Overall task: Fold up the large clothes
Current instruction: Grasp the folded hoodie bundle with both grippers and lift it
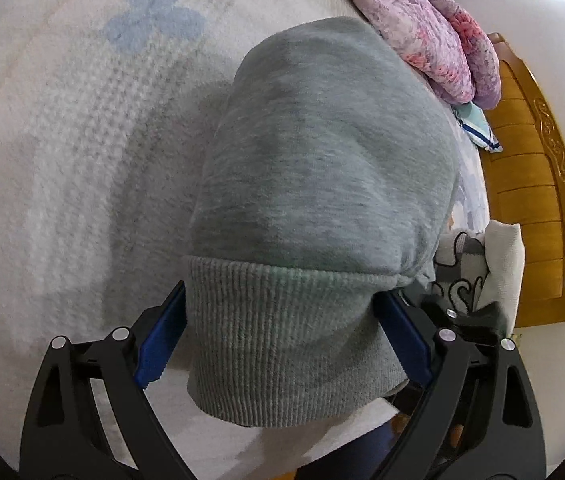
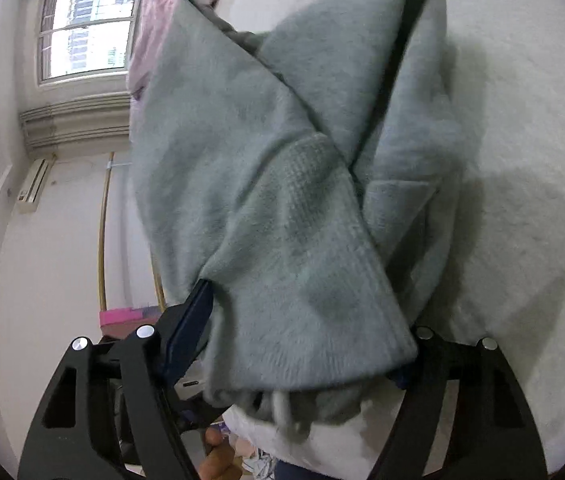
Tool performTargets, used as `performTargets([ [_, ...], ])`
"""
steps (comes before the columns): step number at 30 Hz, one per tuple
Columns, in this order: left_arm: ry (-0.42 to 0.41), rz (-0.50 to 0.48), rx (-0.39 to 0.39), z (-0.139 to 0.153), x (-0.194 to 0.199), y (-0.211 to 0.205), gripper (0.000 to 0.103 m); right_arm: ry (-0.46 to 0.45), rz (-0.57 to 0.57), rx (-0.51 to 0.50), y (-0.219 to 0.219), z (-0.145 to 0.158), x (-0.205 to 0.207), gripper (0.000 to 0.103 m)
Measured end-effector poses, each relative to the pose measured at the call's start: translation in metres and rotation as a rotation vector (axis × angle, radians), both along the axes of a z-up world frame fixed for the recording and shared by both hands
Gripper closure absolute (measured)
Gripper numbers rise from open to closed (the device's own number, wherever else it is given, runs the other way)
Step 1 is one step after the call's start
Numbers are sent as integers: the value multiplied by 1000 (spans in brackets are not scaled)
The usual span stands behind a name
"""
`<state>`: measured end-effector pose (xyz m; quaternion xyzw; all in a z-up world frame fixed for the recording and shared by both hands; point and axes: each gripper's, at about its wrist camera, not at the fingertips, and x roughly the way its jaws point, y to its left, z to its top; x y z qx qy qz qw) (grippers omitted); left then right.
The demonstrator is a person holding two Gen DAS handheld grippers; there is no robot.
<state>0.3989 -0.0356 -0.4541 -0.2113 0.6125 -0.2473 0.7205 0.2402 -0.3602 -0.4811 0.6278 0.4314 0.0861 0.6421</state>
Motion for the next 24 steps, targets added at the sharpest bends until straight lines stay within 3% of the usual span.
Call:
performTargets([
  [3,19,19,-32,-5,2,1,15,-26,-5,17,-3,-6,0,36],
  [6,-19,7,-12,-2,-2,-1,26,-49,22,19,-5,-3,-1,59],
  [9,-31,16,-38,3,-5,2,36,-79,46,-2,-1,10,3,69],
  [15,-71,14,-87,33,-10,10,40,-143,83,-38,0,50,12,72],
  [24,-207,-5,-145,108,-39,-5,40,-302,126,-169,-22,126,8,73],
])
